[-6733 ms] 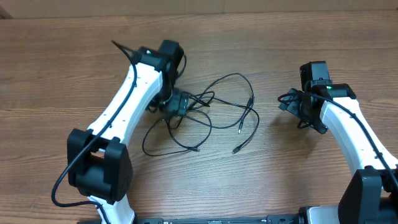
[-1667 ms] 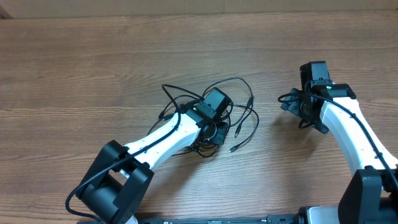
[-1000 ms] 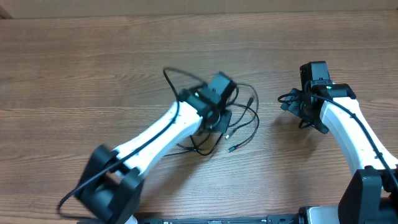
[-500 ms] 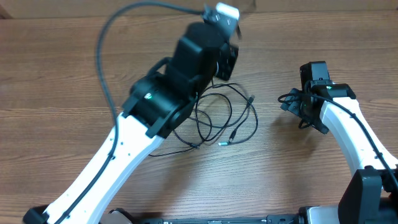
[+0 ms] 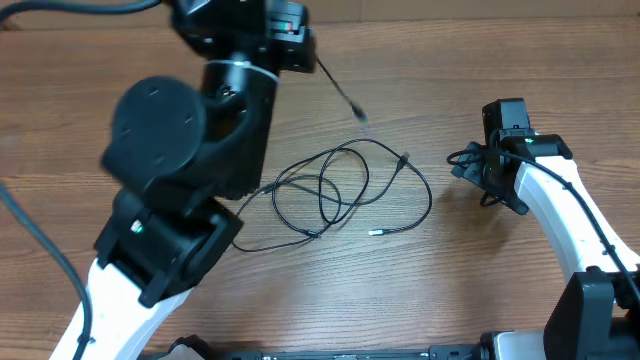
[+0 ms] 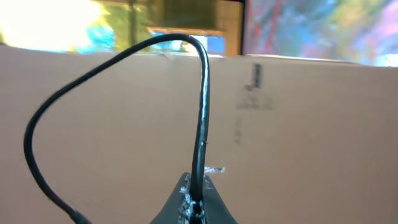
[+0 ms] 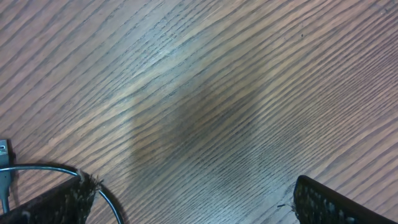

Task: Untangle cables

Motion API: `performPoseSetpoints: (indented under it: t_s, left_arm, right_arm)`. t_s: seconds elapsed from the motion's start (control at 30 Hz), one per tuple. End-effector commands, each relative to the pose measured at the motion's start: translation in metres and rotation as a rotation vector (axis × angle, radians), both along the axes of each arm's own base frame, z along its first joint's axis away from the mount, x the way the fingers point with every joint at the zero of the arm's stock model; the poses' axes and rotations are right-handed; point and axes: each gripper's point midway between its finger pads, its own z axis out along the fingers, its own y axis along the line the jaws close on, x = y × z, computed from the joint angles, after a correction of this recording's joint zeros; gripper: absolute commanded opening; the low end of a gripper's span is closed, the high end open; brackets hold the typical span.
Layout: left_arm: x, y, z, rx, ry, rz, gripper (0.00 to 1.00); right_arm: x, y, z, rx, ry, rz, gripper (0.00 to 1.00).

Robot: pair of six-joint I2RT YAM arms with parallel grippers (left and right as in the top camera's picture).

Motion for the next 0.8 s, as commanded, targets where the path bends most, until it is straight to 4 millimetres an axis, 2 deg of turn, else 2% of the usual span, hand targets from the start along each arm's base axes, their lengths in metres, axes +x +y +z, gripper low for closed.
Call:
performPoseSetpoints:
  t_s: [0.0, 0.13, 0.33, 0.43, 0.57, 0.67, 0.77]
  left_arm:
    - [0.002, 0.048, 0.001, 0.074, 0.024, 0.282, 0.04]
    - [0.015, 0.084, -0.021, 0.098, 0.122, 0.473, 0.04]
    - [0.042, 0.112, -0.062, 0.203, 0.27, 0.58, 0.04]
    - [0.059, 0.132, -0.091, 0.232, 0.365, 0.636, 0.04]
    - [0.082, 0.156, -0.133, 0.239, 0.498, 0.637, 0.04]
    - [0.099, 0.177, -0.154, 0.248, 0.56, 0.638, 0.04]
    - [0.116, 0.212, -0.167, 0.246, 0.593, 0.65, 0.04]
  right_arm:
    - [-0.001, -0.005, 0.002, -0.015, -0.006, -0.006, 1.0]
    - [-0.001, -0.005, 0.002, -0.015, -0.006, -0.006, 1.0]
    - [-0.001, -0.005, 0.002, -0.015, -0.006, -0.006, 1.0]
    - [-0.001, -0.005, 0.002, -0.015, -0.006, -0.006, 1.0]
    - [-0.001, -0.005, 0.002, -0.015, -0.006, -0.006, 1.0]
    - [-0.001, -0.005, 0.002, -0.015, -0.006, -0.006, 1.0]
    - [-0.001, -0.005, 0.002, -0.015, -0.006, -0.006, 1.0]
